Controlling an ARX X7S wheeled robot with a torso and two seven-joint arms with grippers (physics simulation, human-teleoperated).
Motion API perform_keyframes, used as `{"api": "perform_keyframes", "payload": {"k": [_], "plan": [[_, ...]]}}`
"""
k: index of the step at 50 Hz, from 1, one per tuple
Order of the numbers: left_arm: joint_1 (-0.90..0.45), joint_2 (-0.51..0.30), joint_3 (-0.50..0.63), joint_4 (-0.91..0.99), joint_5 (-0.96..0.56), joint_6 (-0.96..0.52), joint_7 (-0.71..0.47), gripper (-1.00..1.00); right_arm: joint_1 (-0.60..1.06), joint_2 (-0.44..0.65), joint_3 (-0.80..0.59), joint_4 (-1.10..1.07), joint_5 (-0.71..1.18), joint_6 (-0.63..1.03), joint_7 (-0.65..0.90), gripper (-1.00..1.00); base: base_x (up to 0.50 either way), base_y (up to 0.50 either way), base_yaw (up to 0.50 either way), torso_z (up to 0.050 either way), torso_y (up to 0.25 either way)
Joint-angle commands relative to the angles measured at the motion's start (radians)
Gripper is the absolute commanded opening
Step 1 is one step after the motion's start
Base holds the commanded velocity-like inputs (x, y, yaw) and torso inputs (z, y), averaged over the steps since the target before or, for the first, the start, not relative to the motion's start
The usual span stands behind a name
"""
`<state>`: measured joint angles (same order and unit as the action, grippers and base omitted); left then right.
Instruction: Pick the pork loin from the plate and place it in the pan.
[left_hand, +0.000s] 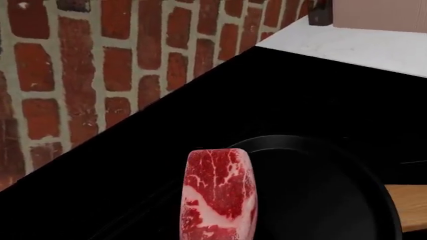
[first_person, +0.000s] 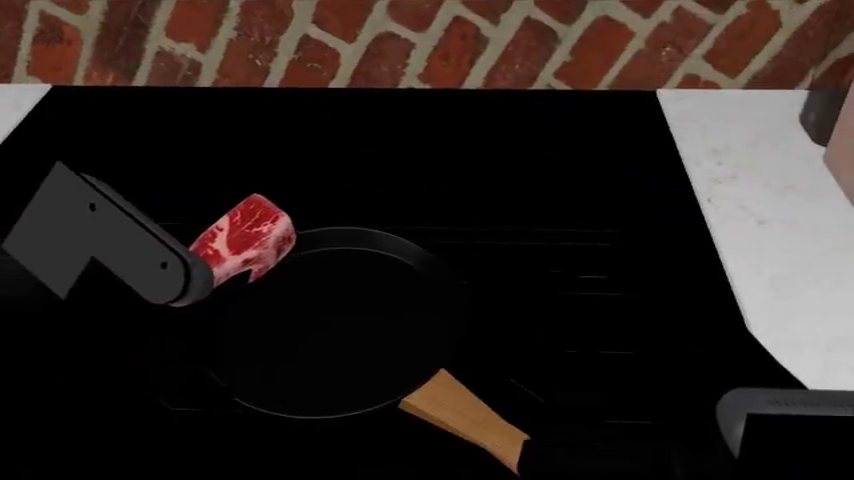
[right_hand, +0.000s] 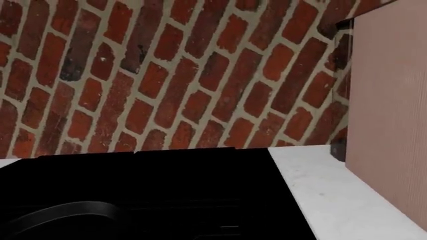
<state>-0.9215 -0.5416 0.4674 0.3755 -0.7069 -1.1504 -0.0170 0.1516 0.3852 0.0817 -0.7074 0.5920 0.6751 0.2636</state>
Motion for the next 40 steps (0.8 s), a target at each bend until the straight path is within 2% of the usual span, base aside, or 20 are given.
{"api": "perform_keyframes", "payload": {"k": [1, 8, 23, 24, 37, 40], "plan": [[-0.051, 0.072, 0.055, -0.134, 0.090, 0.099, 0.079, -1.00, -0.011, -0.010, 0.017, -0.005, -0.010, -0.014, -0.011, 1.00, 0.00, 0.00, 0.00, 0.000, 0.000], [-0.067, 0.126, 0.159, -0.313, 0.161, 0.194, 0.148, -1.00, -0.033, -0.014, 0.026, -0.008, -0.008, -0.021, -0.003, 1.00, 0.00, 0.00, 0.00, 0.001, 0.001], [-0.028, 0.159, 0.233, -0.368, 0.185, 0.235, 0.178, -1.00, -0.054, -0.016, 0.033, -0.032, 0.005, -0.011, 0.020, 1.00, 0.00, 0.00, 0.00, 0.000, 0.002], [-0.031, 0.162, 0.231, -0.379, 0.188, 0.238, 0.175, 1.00, -0.051, -0.017, 0.032, -0.029, 0.006, -0.012, 0.020, 1.00, 0.00, 0.00, 0.00, 0.000, 0.000], [-0.041, 0.161, 0.216, -0.355, 0.176, 0.231, 0.165, 1.00, -0.034, -0.011, 0.022, -0.021, 0.008, -0.012, 0.021, 1.00, 0.00, 0.00, 0.00, 0.000, 0.000], [-0.059, 0.130, 0.107, -0.187, 0.094, 0.159, 0.111, 1.00, -0.035, -0.010, 0.021, -0.016, 0.005, -0.017, 0.019, 1.00, 0.00, 0.00, 0.00, 0.000, 0.000]]}}
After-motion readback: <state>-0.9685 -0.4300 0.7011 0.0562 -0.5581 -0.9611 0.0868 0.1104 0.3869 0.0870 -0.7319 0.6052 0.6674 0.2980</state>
